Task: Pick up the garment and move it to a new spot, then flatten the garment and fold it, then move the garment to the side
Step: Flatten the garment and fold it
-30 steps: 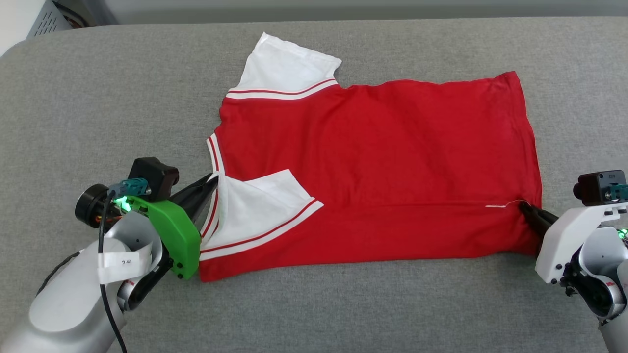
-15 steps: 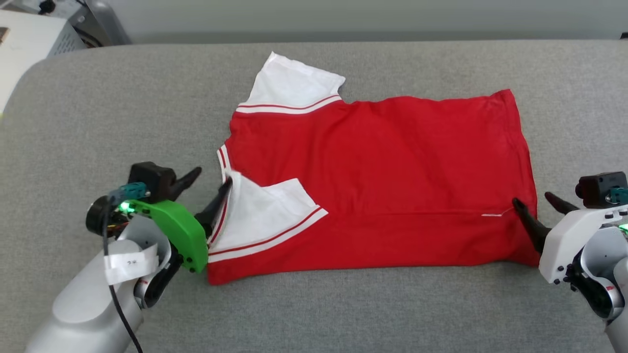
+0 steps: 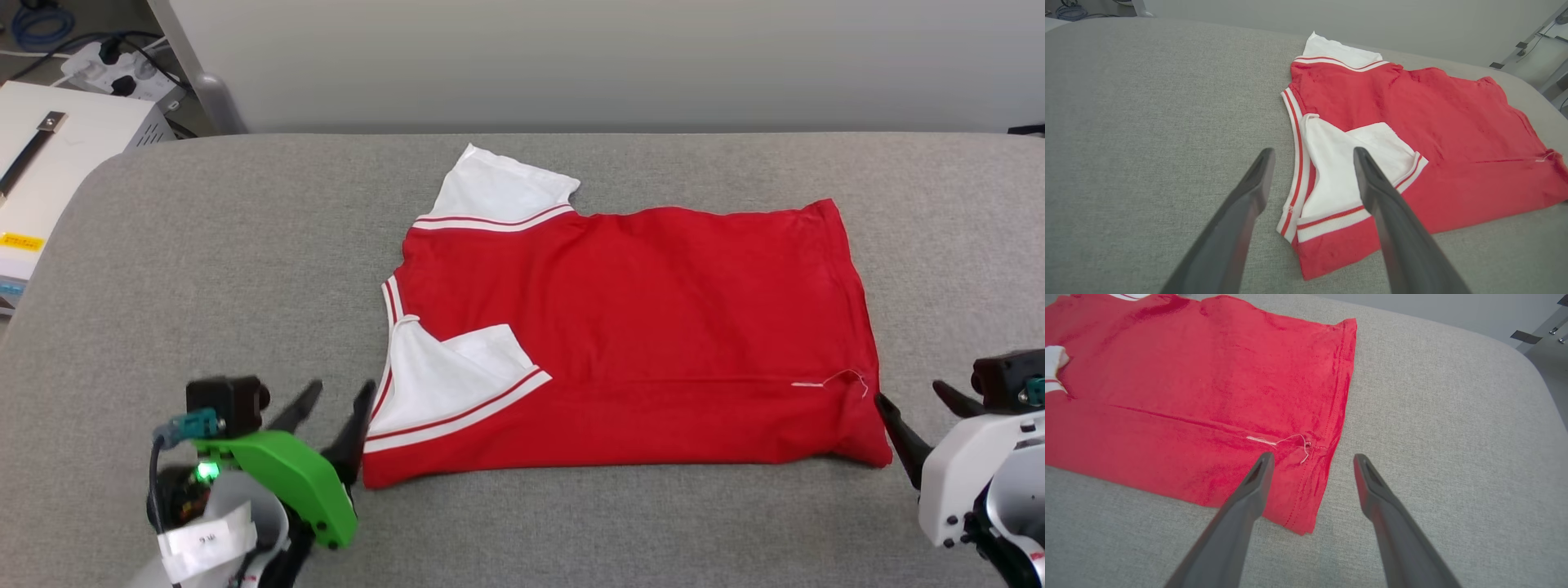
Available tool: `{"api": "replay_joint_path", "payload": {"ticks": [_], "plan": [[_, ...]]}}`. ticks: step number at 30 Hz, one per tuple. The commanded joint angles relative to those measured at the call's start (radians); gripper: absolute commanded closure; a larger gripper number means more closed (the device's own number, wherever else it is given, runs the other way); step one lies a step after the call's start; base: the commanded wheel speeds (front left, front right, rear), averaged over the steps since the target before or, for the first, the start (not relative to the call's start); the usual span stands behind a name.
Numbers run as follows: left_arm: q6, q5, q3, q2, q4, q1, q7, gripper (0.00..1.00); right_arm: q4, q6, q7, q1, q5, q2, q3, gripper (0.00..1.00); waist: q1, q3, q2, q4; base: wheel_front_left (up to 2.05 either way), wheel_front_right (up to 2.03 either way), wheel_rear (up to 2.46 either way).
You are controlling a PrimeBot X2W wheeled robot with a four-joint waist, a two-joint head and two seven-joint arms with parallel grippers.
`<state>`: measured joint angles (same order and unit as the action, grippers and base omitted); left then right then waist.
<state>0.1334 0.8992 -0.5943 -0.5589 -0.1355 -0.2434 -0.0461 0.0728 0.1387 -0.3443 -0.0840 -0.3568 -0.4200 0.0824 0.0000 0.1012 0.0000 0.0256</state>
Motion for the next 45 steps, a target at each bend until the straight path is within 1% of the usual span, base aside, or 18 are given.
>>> {"api": "replay_joint_path", "payload": {"ticks": [1,5,9,13,18,26,29,30,31,32,38,42,45], "plan": [[0.028,0.035,0.008,0.005,0.022,0.041,0.027,0.00,-0.026,-0.008,-0.031,0.028,0.014,0.021,-0.021,0.00,0.0000,0.005,0.0000,-0.002,0.00,0.00,0.00],[0.086,0.068,-0.001,-0.005,0.083,0.097,0.095,0.00,-0.112,-0.008,-0.100,0.076,0.039,0.081,-0.076,0.00,0.0000,0.027,0.0000,-0.008,0.00,0.00,0.00],[0.125,0.050,-0.025,-0.017,0.104,0.101,0.140,0.00,-0.167,-0.008,-0.133,0.102,0.061,0.123,-0.103,0.00,0.0000,0.054,0.0000,-0.018,0.00,0.00,0.00],[0.158,0.034,-0.032,-0.017,0.098,0.082,0.162,0.00,-0.194,-0.008,-0.147,0.114,0.072,0.138,-0.111,0.00,0.0000,0.081,0.0000,-0.028,0.00,0.00,0.00],[0.194,0.005,-0.036,-0.020,0.050,0.051,0.172,0.00,-0.213,-0.008,-0.155,0.103,0.074,0.144,-0.106,0.00,0.0000,0.112,0.0000,-0.050,0.00,0.00,0.00],[0.211,0.007,-0.059,-0.019,-0.048,0.041,0.228,0.00,-0.218,-0.008,-0.148,0.087,0.072,0.140,-0.097,0.00,0.0000,0.149,0.0000,-0.083,0.00,0.00,0.00],[0.199,0.016,-0.078,-0.013,-0.080,0.040,0.261,0.00,-0.216,-0.008,-0.144,0.087,0.070,0.138,-0.096,0.00,0.0000,0.151,0.0000,-0.085,0.00,0.00,0.00],[0.191,0.022,-0.086,-0.009,-0.089,0.040,0.275,0.21,-0.214,-0.008,-0.143,0.088,0.070,0.136,-0.098,0.00,0.0000,0.150,0.0000,-0.085,0.00,0.00,0.00],[0.184,0.025,-0.090,-0.007,-0.094,0.039,0.282,0.69,-0.212,-0.008,-0.143,0.089,0.071,0.134,-0.099,0.00,0.0000,0.147,0.0000,-0.083,0.00,0.00,0.00],[0.176,0.027,-0.095,-0.003,-0.098,0.037,0.285,1.00,-0.210,-0.008,-0.142,0.090,0.072,0.131,-0.101,0.00,0.0000,0.141,0.0000,-0.080,0.00,0.00,0.00],[0.147,0.033,-0.093,0.015,-0.084,0.032,0.253,1.00,-0.202,-0.008,-0.150,0.098,0.074,0.110,-0.110,0.00,0.0000,0.100,0.0000,-0.051,0.00,0.00,0.00],[0.136,0.040,-0.069,0.020,-0.013,0.028,0.211,1.00,-0.196,-0.008,-0.165,0.099,0.076,0.091,-0.122,0.00,0.0000,0.074,0.0000,-0.020,0.00,0.00,0.00],[0.143,0.033,-0.055,0.008,0.058,0.024,0.193,1.00,-0.178,-0.008,-0.185,0.096,0.080,0.087,-0.136,0.00,0.0000,0.069,0.0000,0.002,0.00,0.00,0.00]]}}
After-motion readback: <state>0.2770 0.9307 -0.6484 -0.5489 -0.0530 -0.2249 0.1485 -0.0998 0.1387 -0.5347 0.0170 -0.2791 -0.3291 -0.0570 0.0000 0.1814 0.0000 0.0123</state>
